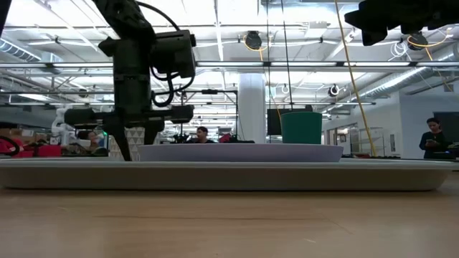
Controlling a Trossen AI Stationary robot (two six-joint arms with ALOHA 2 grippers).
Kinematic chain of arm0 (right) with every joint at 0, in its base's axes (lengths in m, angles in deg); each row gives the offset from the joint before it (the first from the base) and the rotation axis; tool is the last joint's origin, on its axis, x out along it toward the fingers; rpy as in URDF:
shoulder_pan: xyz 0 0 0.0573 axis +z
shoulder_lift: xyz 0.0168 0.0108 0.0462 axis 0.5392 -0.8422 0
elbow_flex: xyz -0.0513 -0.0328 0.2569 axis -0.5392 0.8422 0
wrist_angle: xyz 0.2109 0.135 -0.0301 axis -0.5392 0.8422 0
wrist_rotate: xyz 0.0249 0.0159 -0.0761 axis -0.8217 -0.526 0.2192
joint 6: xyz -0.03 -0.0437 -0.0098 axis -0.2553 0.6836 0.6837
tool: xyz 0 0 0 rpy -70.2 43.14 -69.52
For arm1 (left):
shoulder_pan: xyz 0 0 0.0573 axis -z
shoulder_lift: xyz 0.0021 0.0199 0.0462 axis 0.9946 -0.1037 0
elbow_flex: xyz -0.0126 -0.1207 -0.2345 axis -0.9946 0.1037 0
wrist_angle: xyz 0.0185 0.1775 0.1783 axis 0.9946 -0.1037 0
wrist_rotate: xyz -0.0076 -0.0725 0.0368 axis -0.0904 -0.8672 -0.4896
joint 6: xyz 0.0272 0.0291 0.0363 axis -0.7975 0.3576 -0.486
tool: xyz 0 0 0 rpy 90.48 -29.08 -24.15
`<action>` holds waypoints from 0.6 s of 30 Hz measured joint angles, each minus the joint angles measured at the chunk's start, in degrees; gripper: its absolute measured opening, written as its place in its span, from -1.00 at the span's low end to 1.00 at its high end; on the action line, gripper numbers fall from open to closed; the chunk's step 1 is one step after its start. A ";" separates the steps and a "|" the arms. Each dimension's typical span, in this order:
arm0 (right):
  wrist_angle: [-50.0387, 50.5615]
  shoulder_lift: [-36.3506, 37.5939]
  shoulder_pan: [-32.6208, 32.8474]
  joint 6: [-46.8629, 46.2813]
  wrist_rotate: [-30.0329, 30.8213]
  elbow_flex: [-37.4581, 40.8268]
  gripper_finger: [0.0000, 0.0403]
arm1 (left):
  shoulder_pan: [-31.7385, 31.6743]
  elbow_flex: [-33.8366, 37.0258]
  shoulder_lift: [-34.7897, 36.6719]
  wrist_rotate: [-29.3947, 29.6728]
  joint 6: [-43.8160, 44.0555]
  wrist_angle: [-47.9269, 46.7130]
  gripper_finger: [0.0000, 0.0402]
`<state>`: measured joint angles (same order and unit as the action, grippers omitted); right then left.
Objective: Pick and place plate/cup/fork/spoon on tray
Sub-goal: Put the orange fork to the left of the orange spoon on the blue tray
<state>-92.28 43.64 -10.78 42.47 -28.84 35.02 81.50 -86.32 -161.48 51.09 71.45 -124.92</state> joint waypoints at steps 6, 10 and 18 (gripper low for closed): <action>0.01 0.00 0.00 0.04 0.00 0.00 -0.29 | -0.04 0.02 -0.03 -0.03 -0.17 0.02 -0.54; 0.00 0.00 0.00 0.09 0.00 0.00 -0.29 | -0.04 0.07 -0.03 -0.34 -0.14 -0.34 -0.75; 0.00 0.00 0.00 0.13 0.00 0.00 -0.29 | -0.07 0.09 -0.05 -0.60 0.06 -0.44 -0.89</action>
<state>-92.28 43.64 -10.78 42.60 -28.84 35.02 81.44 -86.23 -161.53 50.50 71.51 -125.36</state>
